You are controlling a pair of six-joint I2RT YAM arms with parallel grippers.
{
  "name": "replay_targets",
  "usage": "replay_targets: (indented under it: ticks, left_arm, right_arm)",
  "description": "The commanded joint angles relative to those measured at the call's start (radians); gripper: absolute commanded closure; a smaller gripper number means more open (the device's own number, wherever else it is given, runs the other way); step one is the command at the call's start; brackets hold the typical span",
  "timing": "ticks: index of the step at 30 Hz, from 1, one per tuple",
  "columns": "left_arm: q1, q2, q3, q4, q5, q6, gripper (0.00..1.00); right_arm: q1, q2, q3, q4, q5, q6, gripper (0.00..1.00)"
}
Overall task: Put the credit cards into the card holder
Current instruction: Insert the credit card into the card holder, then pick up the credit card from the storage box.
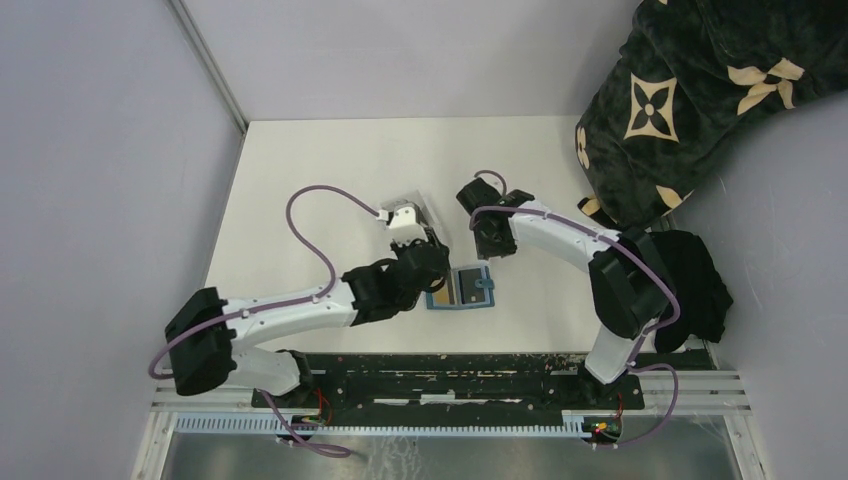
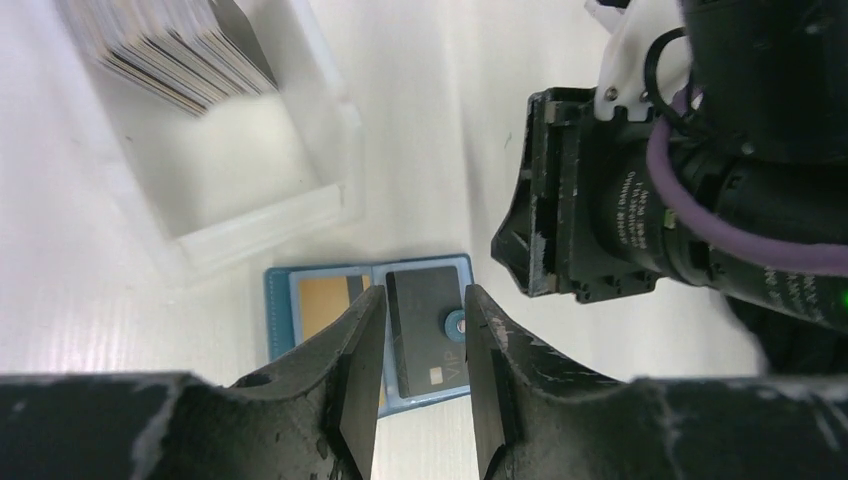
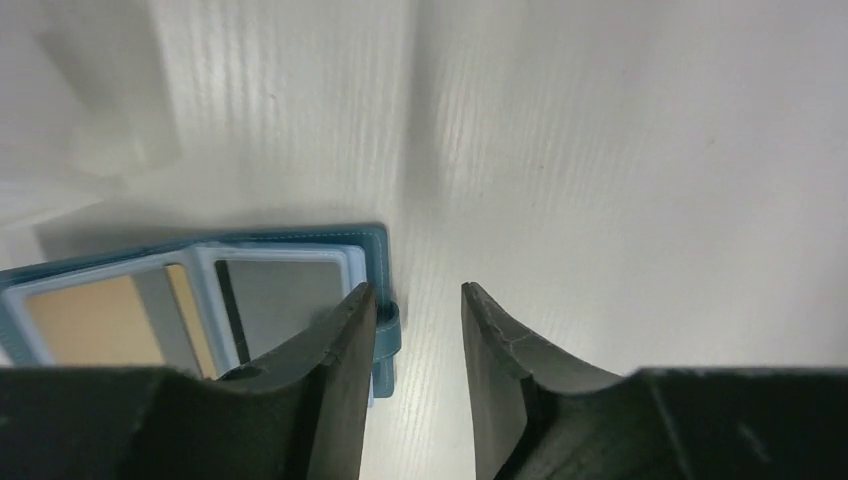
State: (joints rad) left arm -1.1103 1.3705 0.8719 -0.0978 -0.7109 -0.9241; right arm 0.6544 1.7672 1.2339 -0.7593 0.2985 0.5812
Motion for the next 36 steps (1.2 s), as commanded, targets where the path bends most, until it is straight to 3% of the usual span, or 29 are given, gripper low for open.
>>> replay_targets:
  ticks: [1,8,12,14,19,23,27,32,36]
  left_arm:
    - [-0.001,-0.132,-0.005,-0.093,-0.136,0.034,0.56]
    - [0.009,-0.297,-0.006,-0.202,-0.227,0.017,0.40]
    - [0.013,-0.353,0.020,-0.278,-0.270,-0.009,0.35]
    - [0.015,-0.375,0.029,-0.307,-0.289,-0.024,0.27]
    - [0.020,-0.425,0.029,-0.318,-0.323,0.002,0.14]
    - [0.028,-0.441,0.042,-0.354,-0.360,0.007,0.03]
    - [0.058,-0.464,0.019,-0.342,-0.357,0.016,0.01]
    - [0.166,-0.475,-0.024,-0.313,-0.246,0.007,0.01]
    - [0.283,-0.459,-0.054,-0.284,-0.106,-0.001,0.01]
  right_arm:
    - [0.006,-0.104,0.129,-0.053,0.070,-0.104,0.52]
    - [0.010,-0.255,0.178,0.163,0.084,-0.283,0.23]
    - [0.009,-0.238,0.236,0.288,0.049,-0.332,0.18]
    - [0.009,-0.199,0.300,0.284,0.042,-0.298,0.13]
    - [0.007,-0.149,0.374,0.316,-0.029,-0.208,0.18]
    - [0.008,-0.136,0.340,0.450,-0.191,-0.220,0.00]
    - [0.009,-0.059,0.406,0.432,-0.322,-0.213,0.00]
    - [0.024,0.092,0.588,0.279,-0.365,-0.247,0.16]
    - [0.027,0.167,0.671,0.231,-0.374,-0.249,0.22]
